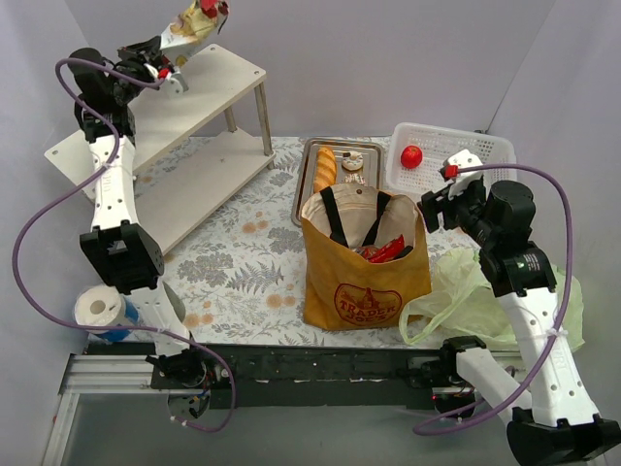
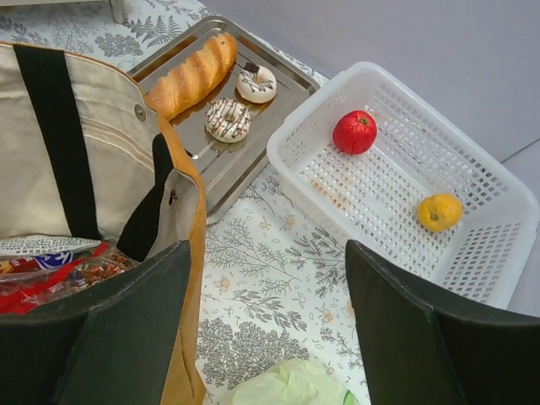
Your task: Untie the knot of the grocery bags and take out the mixed food
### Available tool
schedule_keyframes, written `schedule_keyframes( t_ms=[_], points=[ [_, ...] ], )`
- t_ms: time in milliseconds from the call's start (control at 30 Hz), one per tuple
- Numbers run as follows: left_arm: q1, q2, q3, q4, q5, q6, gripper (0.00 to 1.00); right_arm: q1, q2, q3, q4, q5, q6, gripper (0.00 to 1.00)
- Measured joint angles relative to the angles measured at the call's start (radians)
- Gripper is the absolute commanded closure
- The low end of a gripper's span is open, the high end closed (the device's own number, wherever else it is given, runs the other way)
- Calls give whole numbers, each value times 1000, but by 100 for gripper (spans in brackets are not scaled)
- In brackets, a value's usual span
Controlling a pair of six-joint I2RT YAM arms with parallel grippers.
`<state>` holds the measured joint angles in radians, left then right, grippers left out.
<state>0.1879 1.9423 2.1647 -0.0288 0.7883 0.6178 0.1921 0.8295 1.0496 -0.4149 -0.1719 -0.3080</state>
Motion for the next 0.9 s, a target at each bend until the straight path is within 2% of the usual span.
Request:
schedule_keyframes(
  t_ms=[133, 267, 300, 367, 400, 533, 633, 767, 900],
  points=[
    [53, -8, -74, -47, 112, 92, 100, -39, -2, -21, -2, -26, 23, 21],
    [48, -52, -194, -103, 200, 216, 98, -66, 4, -26, -1, -50, 44, 21],
    [48, -65, -219, -115, 213, 241, 75, -69, 5, -26, -2, -55, 47, 21],
    [48, -104, -280, -133, 241, 301, 53, -75, 8, -26, -2, -64, 50, 21],
    [48, -122, -300, -145, 253, 318, 35, -76, 8, -26, -2, -67, 51, 21],
    [48, -178, -348, -159, 257, 345, 14, -82, 9, -26, -4, -79, 51, 21],
    [50, -220, -382, -150, 229, 326, 8, -85, 8, -26, -10, -87, 51, 21],
    [77, -278, -432, -129, 188, 268, 8, -90, 6, -26, -22, -96, 52, 21],
    [133, -335, -474, -63, 161, 110, 7, -98, 3, -26, -32, -111, 59, 21]
  ],
)
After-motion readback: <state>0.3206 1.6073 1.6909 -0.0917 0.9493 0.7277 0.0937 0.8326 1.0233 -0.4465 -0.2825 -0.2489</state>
